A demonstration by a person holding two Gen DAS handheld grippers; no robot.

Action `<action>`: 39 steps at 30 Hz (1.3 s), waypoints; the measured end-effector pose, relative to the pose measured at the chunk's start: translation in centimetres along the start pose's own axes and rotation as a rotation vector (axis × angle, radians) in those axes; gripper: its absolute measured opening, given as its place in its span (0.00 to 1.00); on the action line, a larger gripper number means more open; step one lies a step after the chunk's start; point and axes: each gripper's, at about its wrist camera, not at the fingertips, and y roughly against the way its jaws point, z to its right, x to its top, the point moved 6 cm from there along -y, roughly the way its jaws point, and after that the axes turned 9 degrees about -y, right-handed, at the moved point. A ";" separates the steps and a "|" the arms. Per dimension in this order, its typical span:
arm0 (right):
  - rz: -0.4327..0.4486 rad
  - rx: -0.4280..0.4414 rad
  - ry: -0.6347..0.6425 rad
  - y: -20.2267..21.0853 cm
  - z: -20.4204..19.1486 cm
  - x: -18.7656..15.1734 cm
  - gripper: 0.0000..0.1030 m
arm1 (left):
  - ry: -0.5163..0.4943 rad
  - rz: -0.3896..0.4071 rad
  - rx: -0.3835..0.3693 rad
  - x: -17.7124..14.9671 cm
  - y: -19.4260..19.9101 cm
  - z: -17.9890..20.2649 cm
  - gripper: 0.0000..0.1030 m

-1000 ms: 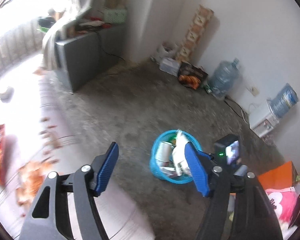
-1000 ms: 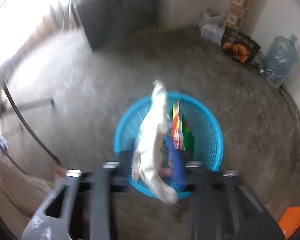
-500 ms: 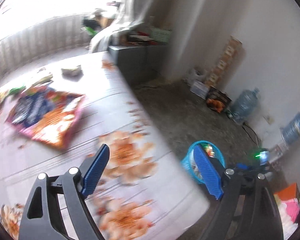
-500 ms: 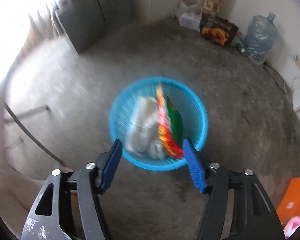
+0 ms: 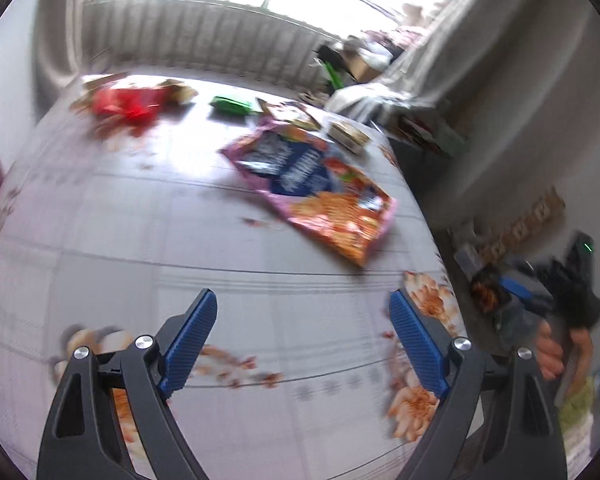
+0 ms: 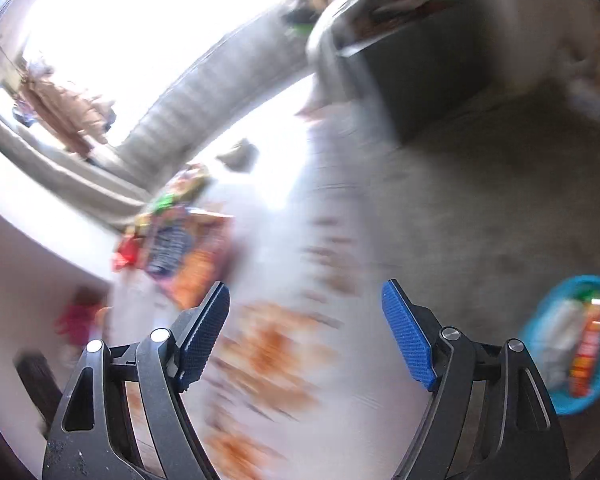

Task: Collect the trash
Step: 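Move both grippers back from the wastebasket to the table, then grasp the red wrapper with the left gripper while the right gripper grasps the pink chip bag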

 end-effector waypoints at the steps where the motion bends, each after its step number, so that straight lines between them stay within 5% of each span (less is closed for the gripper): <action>1: -0.030 0.027 -0.009 -2.0 -1.4 0.3 0.73 | 0.019 0.010 0.004 -0.1 0.6 -0.9 0.83; 5: -0.163 0.062 -0.154 -10.8 -4.7 1.0 0.73 | 0.053 0.035 0.014 -0.6 2.4 -3.2 0.83; 11: -0.095 0.007 -0.156 -14.7 -7.6 2.0 0.65 | 0.075 0.050 0.019 -0.8 3.6 -5.0 0.83; 15: -0.145 -0.010 -0.163 -16.6 -7.8 0.9 0.13 | 0.085 0.050 0.010 -0.9 3.8 -5.5 0.83; 27: -0.224 0.094 -0.086 -9.6 -6.1 -6.6 0.08 | 0.090 0.055 0.061 0.2 3.9 -7.9 0.83; 32: -0.230 0.124 -0.110 -7.2 -4.5 -7.5 0.07 | 0.029 0.109 0.172 6.6 2.2 -11.5 0.83; 39: -0.231 0.169 -0.175 -7.3 -3.6 -8.3 0.07 | -0.048 0.091 0.351 15.7 -5.6 -15.8 0.79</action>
